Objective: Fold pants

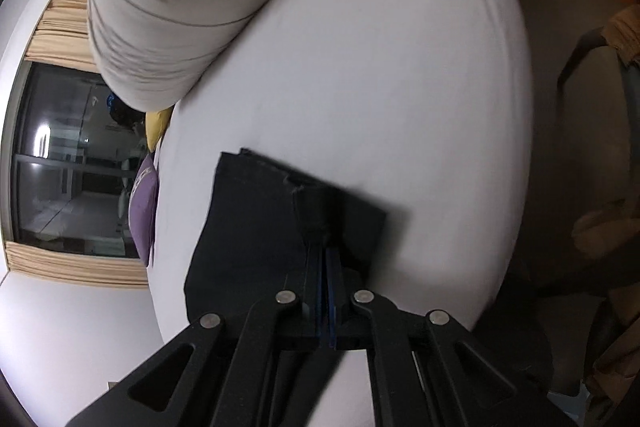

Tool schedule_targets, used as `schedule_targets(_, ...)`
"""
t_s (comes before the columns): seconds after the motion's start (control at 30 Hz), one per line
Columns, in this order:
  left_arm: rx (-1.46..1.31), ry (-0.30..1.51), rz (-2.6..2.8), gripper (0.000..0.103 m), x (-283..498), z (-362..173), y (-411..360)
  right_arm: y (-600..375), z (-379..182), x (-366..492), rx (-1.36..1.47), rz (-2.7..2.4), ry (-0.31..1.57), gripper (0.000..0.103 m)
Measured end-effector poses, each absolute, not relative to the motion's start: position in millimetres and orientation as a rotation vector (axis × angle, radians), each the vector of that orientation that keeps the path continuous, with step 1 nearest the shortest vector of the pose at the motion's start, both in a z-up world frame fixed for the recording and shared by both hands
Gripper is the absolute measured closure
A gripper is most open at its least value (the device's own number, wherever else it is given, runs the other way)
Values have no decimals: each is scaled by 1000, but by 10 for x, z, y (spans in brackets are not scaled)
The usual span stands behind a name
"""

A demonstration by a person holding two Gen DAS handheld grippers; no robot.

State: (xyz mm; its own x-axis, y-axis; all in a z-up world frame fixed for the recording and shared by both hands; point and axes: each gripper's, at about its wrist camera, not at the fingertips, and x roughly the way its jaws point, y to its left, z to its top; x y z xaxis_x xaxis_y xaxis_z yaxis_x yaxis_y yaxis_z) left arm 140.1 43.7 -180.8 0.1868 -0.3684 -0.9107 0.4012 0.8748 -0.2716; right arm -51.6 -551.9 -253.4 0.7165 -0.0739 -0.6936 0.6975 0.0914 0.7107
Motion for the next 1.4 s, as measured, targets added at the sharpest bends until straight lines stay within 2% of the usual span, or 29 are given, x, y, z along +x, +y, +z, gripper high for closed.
schedule_targets(0.43,44,1238,-513,90,1215,-1708,386,-5295,-2334,-712,1281,-735,558,101)
schedule_targets(0.63,26,1211,-505,90,1119,-1675,485,-5304,-2389,-628,1251,-771,638,101)
schedule_targets(0.7,7,1204,-502,90,1094,-1656,537,-5293,-2325,-737,1189,-862,667,96)
schedule_targets(0.8,5,1176,-482,90,1036,-1584,590,-5181,-2132,-824,1163,-820,685,94)
schedule_targets(0.87,-9,1160,-478,90,991,-1561,601,-4907,-1958,-663,1116,-651,726,87)
schedule_targets(0.9,-19,1151,-482,90,974,-1552,597,-4724,-1933,-551,1131,-534,752,80)
schedule_targets(1.0,-30,1130,-491,90,962,-1519,553,-4203,-2035,-264,1227,-278,804,42)
schedule_targets(1.13,-24,1122,-503,90,969,-1500,506,-3886,-2200,-63,1249,-201,836,41)
schedule_targets(1.23,-28,1140,-486,90,996,-1552,514,-3825,-2358,-37,1313,-195,876,49)
schedule_targets(1.4,-39,1152,-479,90,999,-1628,531,-3665,-2476,-63,1366,-143,908,49)
